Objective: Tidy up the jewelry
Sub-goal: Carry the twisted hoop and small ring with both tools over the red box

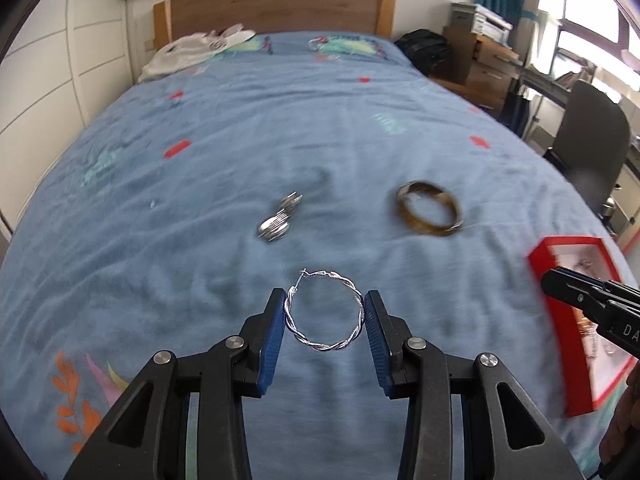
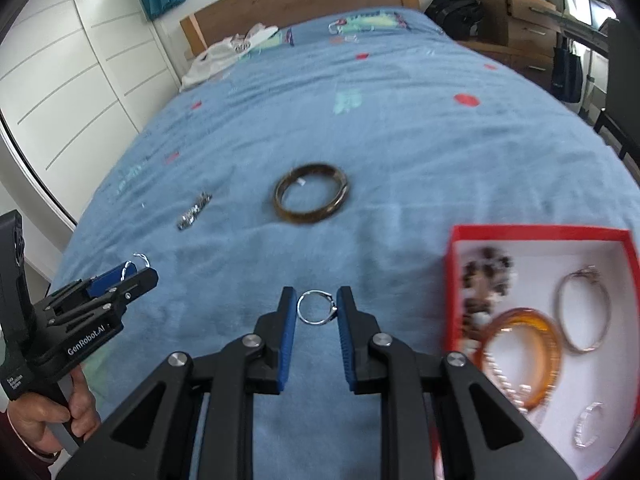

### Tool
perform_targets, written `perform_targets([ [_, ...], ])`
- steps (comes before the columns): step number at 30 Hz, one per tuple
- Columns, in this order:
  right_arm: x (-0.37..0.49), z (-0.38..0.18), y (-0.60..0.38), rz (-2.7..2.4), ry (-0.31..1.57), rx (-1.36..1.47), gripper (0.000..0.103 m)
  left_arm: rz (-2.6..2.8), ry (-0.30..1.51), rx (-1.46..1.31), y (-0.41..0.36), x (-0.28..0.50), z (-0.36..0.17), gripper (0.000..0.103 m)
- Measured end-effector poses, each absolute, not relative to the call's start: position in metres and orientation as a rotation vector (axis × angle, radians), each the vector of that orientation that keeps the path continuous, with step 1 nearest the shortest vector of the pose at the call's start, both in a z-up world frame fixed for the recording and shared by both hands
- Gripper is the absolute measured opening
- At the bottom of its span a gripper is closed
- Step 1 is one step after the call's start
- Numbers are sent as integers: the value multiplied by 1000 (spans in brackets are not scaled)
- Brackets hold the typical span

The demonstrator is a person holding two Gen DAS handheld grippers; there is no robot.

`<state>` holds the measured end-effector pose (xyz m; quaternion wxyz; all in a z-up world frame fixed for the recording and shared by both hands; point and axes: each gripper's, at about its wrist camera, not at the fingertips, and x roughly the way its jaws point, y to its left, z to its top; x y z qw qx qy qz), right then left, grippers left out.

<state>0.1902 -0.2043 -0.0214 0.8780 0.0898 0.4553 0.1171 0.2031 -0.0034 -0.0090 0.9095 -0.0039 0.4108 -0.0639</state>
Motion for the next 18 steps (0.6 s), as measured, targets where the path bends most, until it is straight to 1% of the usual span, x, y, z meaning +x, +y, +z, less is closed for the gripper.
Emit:
perform_targets([
  [7,169,16,-250,190,894,211,19,-198,812,-15,-49,193,24,39],
  [18,146,40,-333,119,862,214,20,-311,815,13,-141,182,40,39],
])
